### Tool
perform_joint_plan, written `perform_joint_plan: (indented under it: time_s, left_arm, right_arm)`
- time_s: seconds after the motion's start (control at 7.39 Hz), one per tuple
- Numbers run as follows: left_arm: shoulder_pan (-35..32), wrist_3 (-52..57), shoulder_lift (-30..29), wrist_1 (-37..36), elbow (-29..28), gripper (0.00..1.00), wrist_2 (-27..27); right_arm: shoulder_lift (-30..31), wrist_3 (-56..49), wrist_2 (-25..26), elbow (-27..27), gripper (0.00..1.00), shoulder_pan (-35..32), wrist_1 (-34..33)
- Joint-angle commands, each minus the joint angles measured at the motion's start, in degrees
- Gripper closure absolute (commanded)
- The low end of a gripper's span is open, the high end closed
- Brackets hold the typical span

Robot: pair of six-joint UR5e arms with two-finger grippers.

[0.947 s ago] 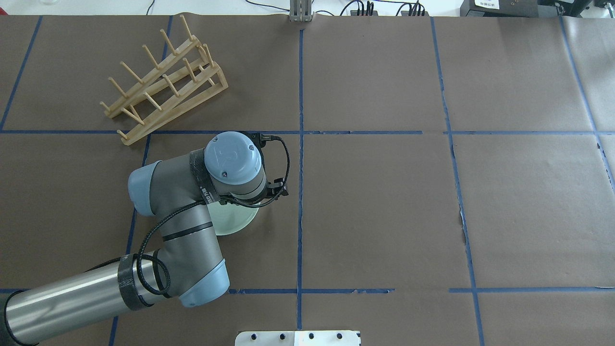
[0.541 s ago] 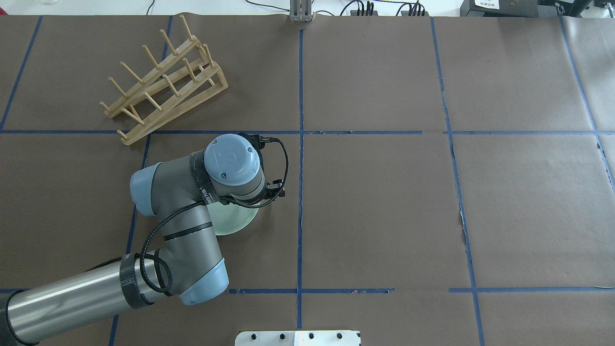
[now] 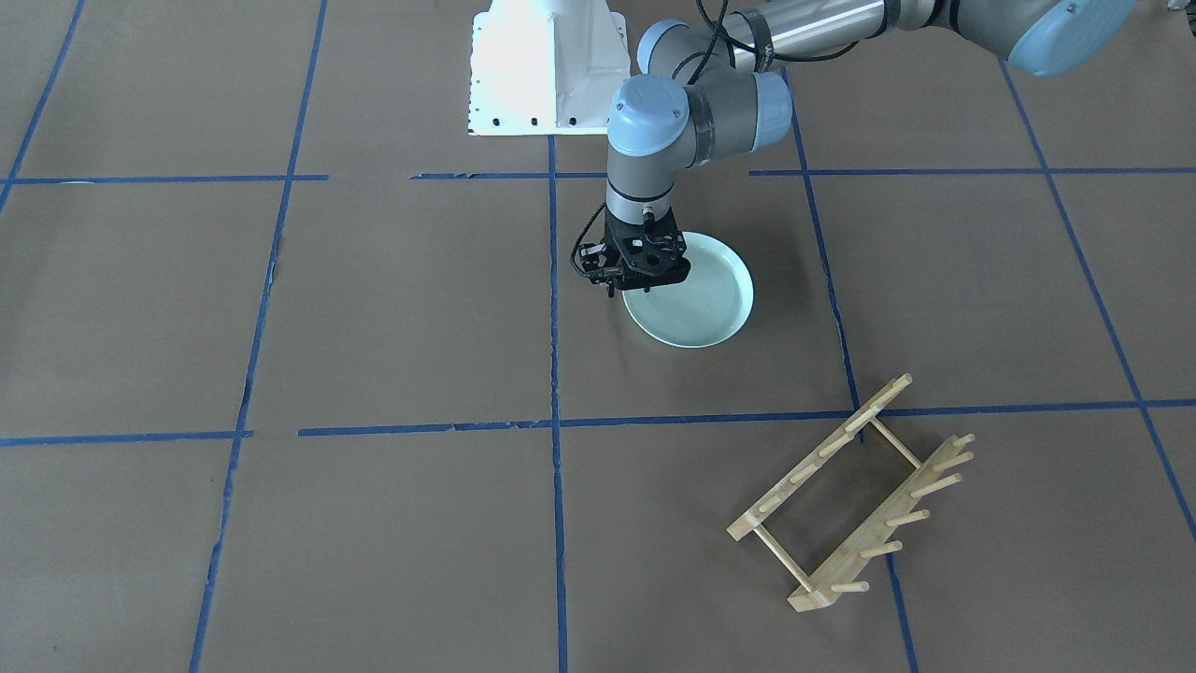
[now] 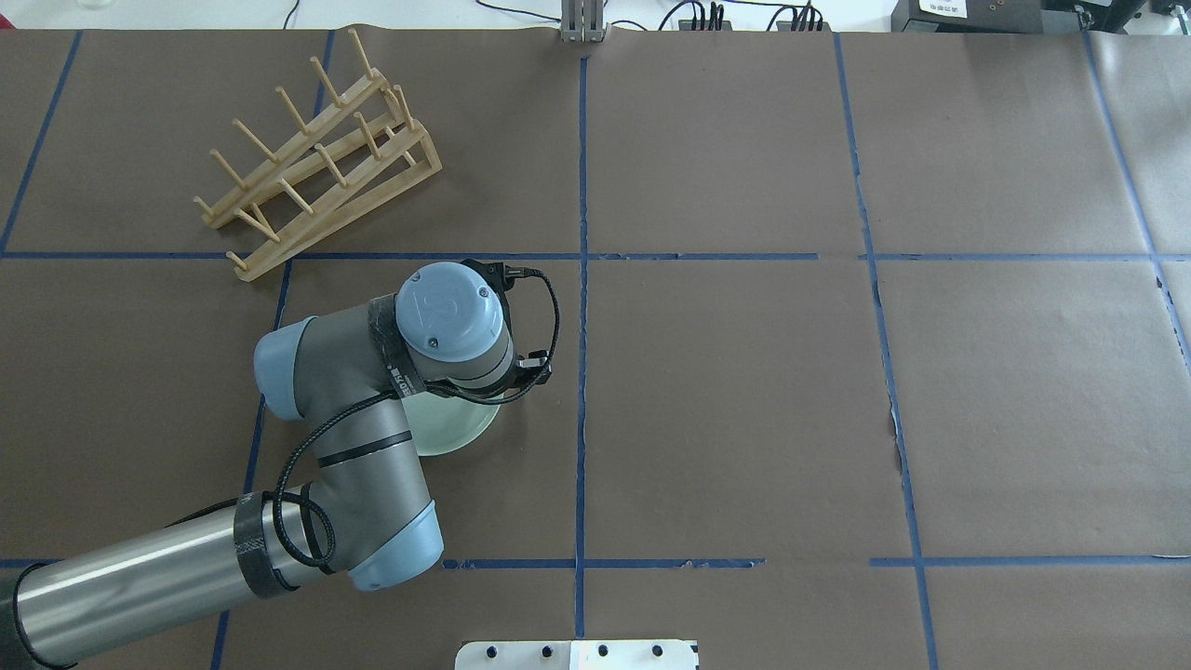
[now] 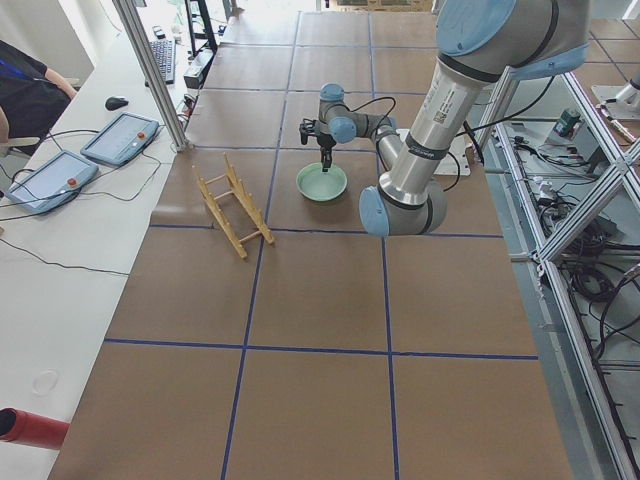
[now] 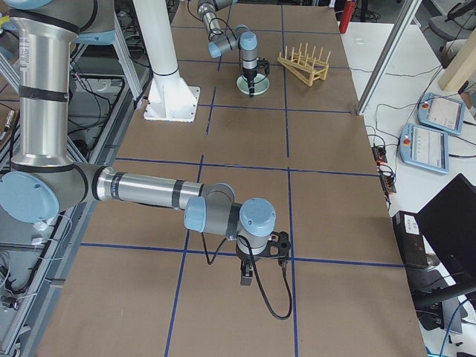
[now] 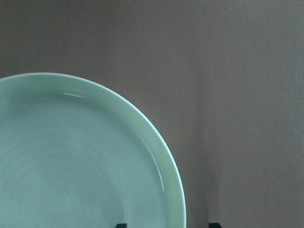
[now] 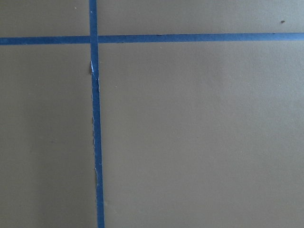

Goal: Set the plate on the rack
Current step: 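Close the left gripper on the plate rim, then lift the plate with the left gripper toward the wooden rack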

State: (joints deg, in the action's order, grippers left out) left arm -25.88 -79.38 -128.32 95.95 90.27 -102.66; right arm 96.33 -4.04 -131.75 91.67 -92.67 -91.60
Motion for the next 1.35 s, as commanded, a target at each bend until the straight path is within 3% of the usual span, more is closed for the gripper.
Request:
perform_joint_plan:
  time_s: [0.0,0.27,0.68,0.95,1.22]
  left_arm:
    - [0.0,0.1,-0.1,-0.1,0.2,1.00,0.1]
    - [-0.1,0.0,-0.2,-1.0,1.7,1.00,0.0]
    - [-6.7,3.8,0.2,-13.1,14.1,1.00,-0.4]
    - [-14.8,5.1,0.3,-15.4,20.2,1.00,-0.9]
    - [-26.3,5.0,-0.3,-16.8,24.5,1.00,-12.1]
  right_arm:
    - [0.0,0.0,0.0,0.0,0.00,0.0,0.0]
    - [0.0,0.0,0.0,0.0,0.00,-0.1,0.0]
    - [0.0,0.0,0.0,0.0,0.00,-0.1,0.0]
    - [0.0,0.1,0.0,0.0,0.00,-0.1,0.0]
    - [0.0,0.1,0.0,0.0,0.00,-0.1,0.0]
